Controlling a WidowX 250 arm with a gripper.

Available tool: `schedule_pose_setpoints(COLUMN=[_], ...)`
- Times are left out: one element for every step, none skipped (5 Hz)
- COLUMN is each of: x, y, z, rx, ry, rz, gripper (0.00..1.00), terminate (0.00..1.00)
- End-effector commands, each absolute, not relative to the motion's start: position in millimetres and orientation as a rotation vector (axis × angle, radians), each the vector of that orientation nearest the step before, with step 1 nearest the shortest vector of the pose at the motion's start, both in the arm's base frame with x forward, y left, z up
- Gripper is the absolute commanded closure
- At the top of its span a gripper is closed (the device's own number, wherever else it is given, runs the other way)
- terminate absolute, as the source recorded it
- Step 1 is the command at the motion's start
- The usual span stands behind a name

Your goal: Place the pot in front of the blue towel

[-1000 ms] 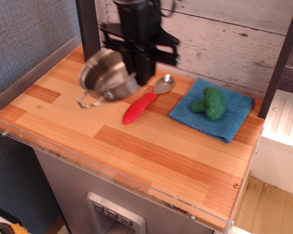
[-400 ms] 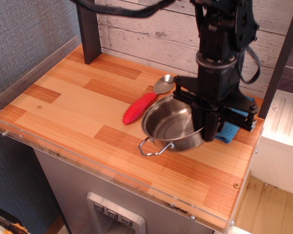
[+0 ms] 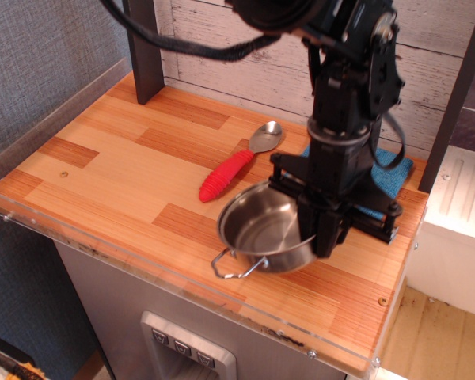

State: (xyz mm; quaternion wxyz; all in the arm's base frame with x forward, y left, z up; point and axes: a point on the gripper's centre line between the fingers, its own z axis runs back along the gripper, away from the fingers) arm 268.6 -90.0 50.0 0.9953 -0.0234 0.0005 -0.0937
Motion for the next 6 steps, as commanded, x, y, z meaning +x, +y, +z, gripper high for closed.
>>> schedule_pose_setpoints(x=[256, 259, 264, 269, 273, 280], y=[-85, -85, -89, -93, -90, -61], z=[47, 47, 53, 61, 87, 115], rx=[-0.057, -0.056, -0.065, -0.078, -0.071, -0.068], ry=[0.017, 0.027, 0.007, -0.014, -0.071, -0.137], rz=[-0.187, -0.217, -0.222, -0.239, -0.239, -0.186], gripper=[1.00, 0.00, 0.00, 0.00, 0.00, 0.00], terminate=[0.00, 0.00, 0.00, 0.00, 0.00, 0.00])
